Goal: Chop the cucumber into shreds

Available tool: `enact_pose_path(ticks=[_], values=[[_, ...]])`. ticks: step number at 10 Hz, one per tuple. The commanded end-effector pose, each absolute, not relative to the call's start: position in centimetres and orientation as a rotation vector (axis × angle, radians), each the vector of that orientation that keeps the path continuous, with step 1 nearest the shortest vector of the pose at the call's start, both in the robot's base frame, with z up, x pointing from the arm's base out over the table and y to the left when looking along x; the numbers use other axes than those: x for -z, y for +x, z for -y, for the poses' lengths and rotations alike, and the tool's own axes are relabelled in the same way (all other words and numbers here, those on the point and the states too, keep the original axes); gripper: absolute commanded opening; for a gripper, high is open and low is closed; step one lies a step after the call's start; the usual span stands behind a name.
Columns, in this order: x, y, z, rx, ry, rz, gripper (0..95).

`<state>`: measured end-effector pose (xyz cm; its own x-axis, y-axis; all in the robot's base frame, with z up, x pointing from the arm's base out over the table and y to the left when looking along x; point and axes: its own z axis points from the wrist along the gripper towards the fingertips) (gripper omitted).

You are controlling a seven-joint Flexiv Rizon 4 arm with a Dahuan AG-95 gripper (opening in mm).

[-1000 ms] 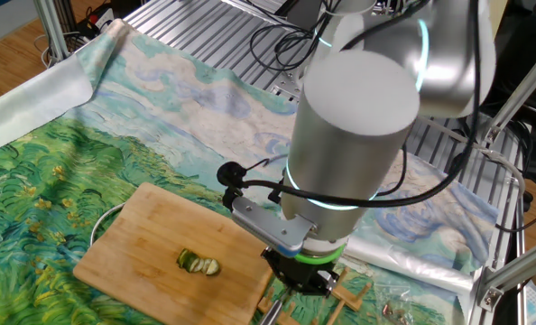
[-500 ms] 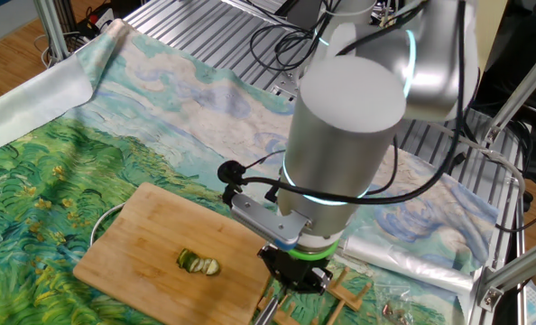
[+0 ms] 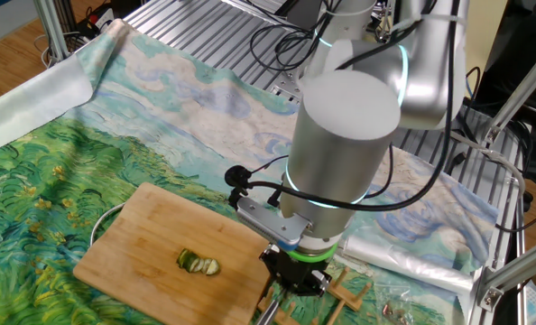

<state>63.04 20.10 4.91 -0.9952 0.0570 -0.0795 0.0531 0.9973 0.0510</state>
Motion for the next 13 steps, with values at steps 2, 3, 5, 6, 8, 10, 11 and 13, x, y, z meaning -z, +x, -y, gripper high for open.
enact_pose_path(ticks=[2, 3, 5, 6, 8, 10, 11, 13], values=[[-4.1, 62.8, -20.1, -0.076, 0.090, -3.052, 0.0], [-3.9, 62.8, -20.1, -0.080, 0.091, -3.050, 0.0], [-3.5, 62.8, -20.1, -0.081, 0.096, -3.047, 0.0], [-3.3, 62.8, -20.1, -0.079, 0.102, -3.048, 0.0], [-3.3, 62.8, -20.1, -0.077, 0.123, -3.050, 19.0], [-3.3, 62.8, -20.1, -0.069, 0.127, -3.049, 38.0], [-3.3, 62.8, -20.1, -0.064, 0.128, -3.050, 38.0], [-3.5, 62.8, -20.1, -0.058, 0.134, -3.050, 38.0]])
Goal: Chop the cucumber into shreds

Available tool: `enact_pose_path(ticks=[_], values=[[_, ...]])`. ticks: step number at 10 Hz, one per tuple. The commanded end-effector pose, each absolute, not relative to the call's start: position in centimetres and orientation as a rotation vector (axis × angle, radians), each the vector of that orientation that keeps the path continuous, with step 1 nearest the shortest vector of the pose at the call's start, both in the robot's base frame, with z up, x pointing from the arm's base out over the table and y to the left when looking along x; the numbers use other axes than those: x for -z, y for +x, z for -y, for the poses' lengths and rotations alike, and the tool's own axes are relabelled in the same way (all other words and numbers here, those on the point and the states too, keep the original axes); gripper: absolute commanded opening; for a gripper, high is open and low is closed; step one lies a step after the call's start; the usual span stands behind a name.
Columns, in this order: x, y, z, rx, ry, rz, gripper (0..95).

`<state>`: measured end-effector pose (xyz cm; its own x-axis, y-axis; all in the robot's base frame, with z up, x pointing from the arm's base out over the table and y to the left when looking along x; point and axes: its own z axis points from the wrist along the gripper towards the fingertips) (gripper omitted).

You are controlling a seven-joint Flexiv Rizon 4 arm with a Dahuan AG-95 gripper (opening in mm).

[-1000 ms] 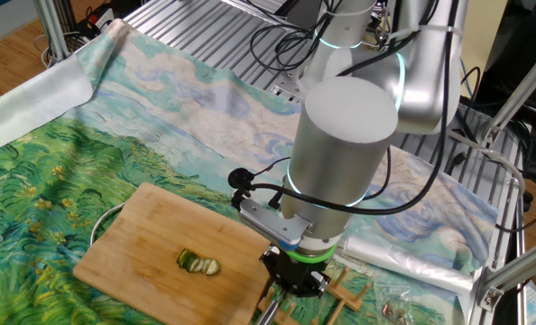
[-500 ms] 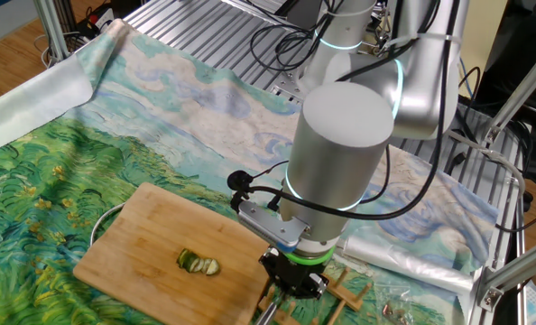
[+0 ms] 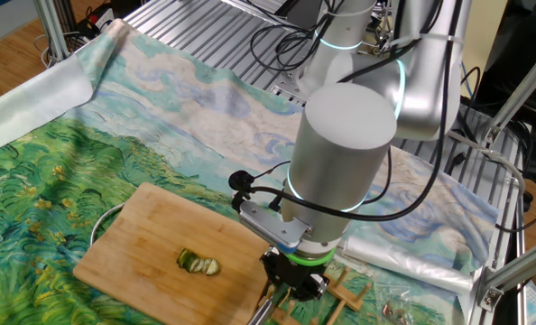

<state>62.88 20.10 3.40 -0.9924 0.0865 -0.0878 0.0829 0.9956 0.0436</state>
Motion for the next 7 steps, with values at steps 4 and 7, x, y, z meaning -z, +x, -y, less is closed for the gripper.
enact_pose_path(ticks=[4, 7], values=[[-6.6, 62.6, -19.8, -0.043, 0.141, -3.083, 38.0], [-9.5, 62.5, -17.5, -0.118, 0.141, -3.133, 38.0]])
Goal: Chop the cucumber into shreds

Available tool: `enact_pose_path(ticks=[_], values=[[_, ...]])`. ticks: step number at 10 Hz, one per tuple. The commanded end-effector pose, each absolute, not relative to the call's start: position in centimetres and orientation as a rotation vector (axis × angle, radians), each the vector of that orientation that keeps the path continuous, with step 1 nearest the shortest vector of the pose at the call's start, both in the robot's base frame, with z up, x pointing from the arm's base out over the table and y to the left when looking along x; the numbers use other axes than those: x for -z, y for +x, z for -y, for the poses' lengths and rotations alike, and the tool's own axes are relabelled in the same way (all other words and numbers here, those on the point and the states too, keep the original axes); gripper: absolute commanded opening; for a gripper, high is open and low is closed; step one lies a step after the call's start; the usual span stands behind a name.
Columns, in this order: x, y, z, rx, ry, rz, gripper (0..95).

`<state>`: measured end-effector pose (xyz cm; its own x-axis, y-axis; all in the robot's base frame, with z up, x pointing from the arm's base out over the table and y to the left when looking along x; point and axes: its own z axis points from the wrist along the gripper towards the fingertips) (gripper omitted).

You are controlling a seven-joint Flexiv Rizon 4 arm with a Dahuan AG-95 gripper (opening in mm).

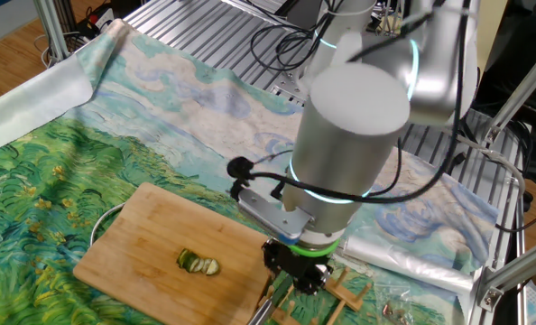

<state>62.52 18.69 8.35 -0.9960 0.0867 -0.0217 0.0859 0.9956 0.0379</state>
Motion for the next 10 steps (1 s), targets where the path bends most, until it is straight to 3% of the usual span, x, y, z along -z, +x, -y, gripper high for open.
enact_pose_path(ticks=[1, 8, 9, 10], values=[[-10.4, 62.3, -16.7, -0.165, 0.146, -3.142, 38.0], [-10.8, 63.3, -10.6, -0.100, -0.112, -3.134, 38.0], [-10.6, 63.3, -10.2, -0.086, -0.136, -3.133, 19.0], [-10.5, 63.3, -9.8, -0.072, -0.153, -3.133, 19.0]])
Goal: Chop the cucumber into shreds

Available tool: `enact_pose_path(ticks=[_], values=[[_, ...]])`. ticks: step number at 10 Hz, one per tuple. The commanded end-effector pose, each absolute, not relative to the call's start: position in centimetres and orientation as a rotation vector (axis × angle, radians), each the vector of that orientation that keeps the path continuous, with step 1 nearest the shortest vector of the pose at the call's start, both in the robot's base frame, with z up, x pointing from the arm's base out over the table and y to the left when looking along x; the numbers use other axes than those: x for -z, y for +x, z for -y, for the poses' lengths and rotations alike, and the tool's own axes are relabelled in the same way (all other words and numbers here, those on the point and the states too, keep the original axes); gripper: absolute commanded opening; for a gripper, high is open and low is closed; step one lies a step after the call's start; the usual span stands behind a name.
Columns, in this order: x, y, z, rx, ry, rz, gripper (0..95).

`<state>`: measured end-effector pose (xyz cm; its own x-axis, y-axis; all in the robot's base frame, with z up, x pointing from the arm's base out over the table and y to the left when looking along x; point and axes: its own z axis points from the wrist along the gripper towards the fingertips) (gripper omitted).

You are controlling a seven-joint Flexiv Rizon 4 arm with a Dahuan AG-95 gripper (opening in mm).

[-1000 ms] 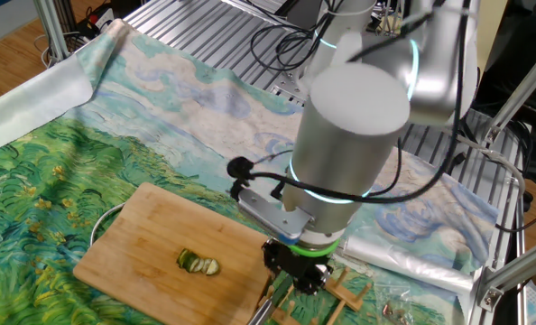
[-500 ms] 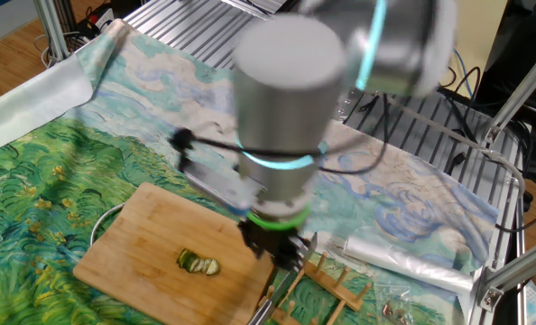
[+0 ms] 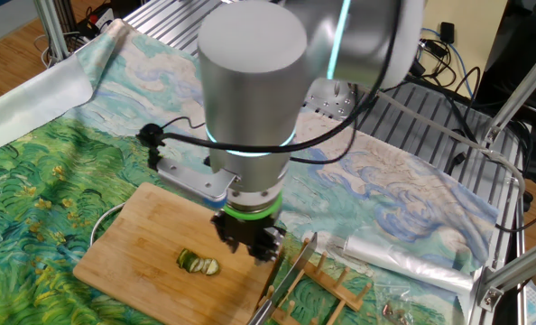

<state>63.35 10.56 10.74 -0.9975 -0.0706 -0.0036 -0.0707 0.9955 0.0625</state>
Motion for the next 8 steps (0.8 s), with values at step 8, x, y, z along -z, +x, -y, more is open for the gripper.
enact_pose_path(ticks=[8], values=[[-9.48, 63.46, -9.09, 0.003, -0.194, -3.141, 19.0]])
